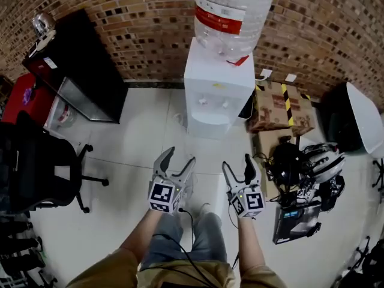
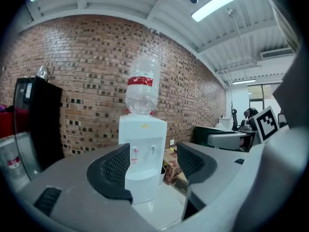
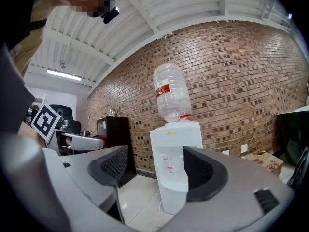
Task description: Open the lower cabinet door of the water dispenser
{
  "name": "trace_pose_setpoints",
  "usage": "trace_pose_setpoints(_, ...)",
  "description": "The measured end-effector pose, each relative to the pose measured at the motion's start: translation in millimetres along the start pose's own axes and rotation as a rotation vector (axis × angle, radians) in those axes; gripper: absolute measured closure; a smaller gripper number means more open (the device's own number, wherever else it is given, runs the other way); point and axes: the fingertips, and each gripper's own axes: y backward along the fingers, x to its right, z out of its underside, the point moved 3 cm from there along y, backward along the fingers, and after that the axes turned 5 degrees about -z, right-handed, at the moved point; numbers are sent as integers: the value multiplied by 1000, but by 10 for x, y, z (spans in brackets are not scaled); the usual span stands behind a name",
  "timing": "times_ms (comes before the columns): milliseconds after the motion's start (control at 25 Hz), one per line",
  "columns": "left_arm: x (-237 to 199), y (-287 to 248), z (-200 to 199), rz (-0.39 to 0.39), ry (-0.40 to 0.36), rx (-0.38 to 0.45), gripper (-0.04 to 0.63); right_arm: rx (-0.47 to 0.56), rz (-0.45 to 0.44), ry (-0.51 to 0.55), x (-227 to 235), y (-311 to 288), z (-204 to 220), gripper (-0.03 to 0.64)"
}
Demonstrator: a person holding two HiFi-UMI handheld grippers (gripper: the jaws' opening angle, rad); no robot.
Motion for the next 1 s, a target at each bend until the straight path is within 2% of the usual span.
trace_pose_setpoints(200, -163, -607, 880, 40, -5, -9, 288, -14, 18, 48, 441, -362, 874, 242)
trace_pose_setpoints(400, -292, -1136, 1682, 57, -33, 4, 288, -78, 19, 122, 985, -652, 1851, 242)
trace_pose_setpoints(520, -381, -1417, 2124, 64, -38, 2, 288, -92, 45, 85, 1243, -851, 2281, 242)
trace_pose_setpoints(640, -423, -1680, 2559, 55, -43, 25, 288, -64, 24, 96, 1347, -1082, 2630, 242)
trace_pose_setpoints(800, -477, -1992, 2999, 39, -40, 69, 288, -48, 30, 121, 1543, -1272, 3117, 242)
trace_pose_setpoints(1000, -482, -2103, 3286, 52, -43, 79, 288, -66, 21, 143, 1773, -1281, 3528, 242)
